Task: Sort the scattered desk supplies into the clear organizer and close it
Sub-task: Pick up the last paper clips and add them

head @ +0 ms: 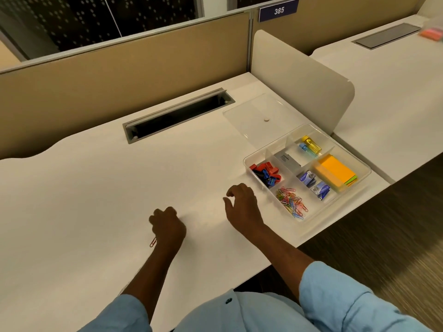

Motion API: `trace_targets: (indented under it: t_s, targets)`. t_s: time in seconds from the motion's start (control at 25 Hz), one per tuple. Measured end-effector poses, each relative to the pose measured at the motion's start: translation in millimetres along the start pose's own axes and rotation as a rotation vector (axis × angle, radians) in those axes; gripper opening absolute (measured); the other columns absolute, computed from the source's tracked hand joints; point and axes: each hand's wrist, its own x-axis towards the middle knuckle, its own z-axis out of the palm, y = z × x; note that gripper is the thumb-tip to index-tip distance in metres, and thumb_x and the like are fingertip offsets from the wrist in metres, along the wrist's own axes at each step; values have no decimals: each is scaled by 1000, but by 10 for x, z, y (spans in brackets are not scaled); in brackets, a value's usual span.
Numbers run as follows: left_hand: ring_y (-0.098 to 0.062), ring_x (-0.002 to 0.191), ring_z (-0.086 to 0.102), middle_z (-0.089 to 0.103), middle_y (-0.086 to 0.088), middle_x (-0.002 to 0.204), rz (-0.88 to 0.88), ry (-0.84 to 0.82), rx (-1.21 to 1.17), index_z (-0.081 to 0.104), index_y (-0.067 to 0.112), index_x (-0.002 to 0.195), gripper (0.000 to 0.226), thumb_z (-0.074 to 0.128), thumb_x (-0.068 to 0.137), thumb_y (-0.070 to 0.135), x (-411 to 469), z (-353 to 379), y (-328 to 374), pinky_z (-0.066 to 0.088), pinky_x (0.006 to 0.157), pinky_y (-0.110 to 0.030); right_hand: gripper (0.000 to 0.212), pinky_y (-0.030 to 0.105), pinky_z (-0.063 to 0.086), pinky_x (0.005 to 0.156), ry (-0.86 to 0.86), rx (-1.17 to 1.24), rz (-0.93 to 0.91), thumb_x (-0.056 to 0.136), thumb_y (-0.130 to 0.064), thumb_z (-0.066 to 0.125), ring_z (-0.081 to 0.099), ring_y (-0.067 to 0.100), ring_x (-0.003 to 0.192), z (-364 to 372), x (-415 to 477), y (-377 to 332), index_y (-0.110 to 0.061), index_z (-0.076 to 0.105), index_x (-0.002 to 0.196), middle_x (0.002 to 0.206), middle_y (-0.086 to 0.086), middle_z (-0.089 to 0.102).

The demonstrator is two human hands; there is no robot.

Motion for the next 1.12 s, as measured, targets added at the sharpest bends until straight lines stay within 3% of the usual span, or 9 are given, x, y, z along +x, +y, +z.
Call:
trace_targets:
  t_s: [0.08,0.2,0.44,0.6,0.76,0.88,1.0,1.12]
  targets:
    - [-34,119,41,47,-16,124,-122,-46,30,56,8,116,34,54,83,-1,88,-115,-206,42,94,-39,18,34,40,90,-115,-42,-42,91,-25,54,49,23,102,176,-87,-76,-12,54,104,107,4,54]
    - [-31,118,49,55,-14,123,-119,-115,-21,58,7,115,36,62,80,3,204,-252,-519,41,95,-35,23,35,39,92,-253,-47,-67,92,-28,53,48,22,105,412,-179,-198,-13,52,110,111,3,53]
    - [-26,103,58,62,-11,110,-135,-144,-117,62,5,103,46,82,62,8,159,-302,-788,39,77,-25,25,36,44,88,-441,-30,-60,90,-26,56,50,24,104,733,-240,-412,-14,52,112,109,3,56]
    - [-17,75,54,66,-11,93,-117,-127,-206,66,4,89,30,82,64,4,159,-302,-886,38,65,-24,27,36,44,89,-512,-55,-76,90,-26,56,49,24,108,906,-278,-519,-14,51,114,113,4,55]
    - [-18,66,56,70,-14,83,-71,-116,-206,66,6,71,11,77,70,1,180,-268,-942,40,54,-21,27,37,42,90,-547,-72,-91,90,-27,56,48,25,109,996,-287,-563,-14,51,113,113,4,55]
    - [-23,71,62,72,-16,82,-28,-158,-142,69,2,71,5,72,74,3,216,-257,-921,45,61,-24,28,37,42,91,-553,-90,-91,90,-27,56,47,25,110,1039,-270,-575,-14,51,114,114,4,54]
    - [-30,95,64,61,-5,74,35,-229,-15,67,-3,88,19,65,85,15,239,-275,-893,47,80,-33,29,37,42,91,-552,-101,-88,90,-28,56,47,25,111,1061,-248,-603,-14,51,114,115,4,54]
    - [-29,100,60,65,-13,97,132,-270,71,56,11,76,16,56,90,19,212,-325,-830,44,83,-32,31,37,44,91,-547,-84,-83,90,-28,57,49,26,111,1052,-211,-626,-14,50,117,116,6,55]
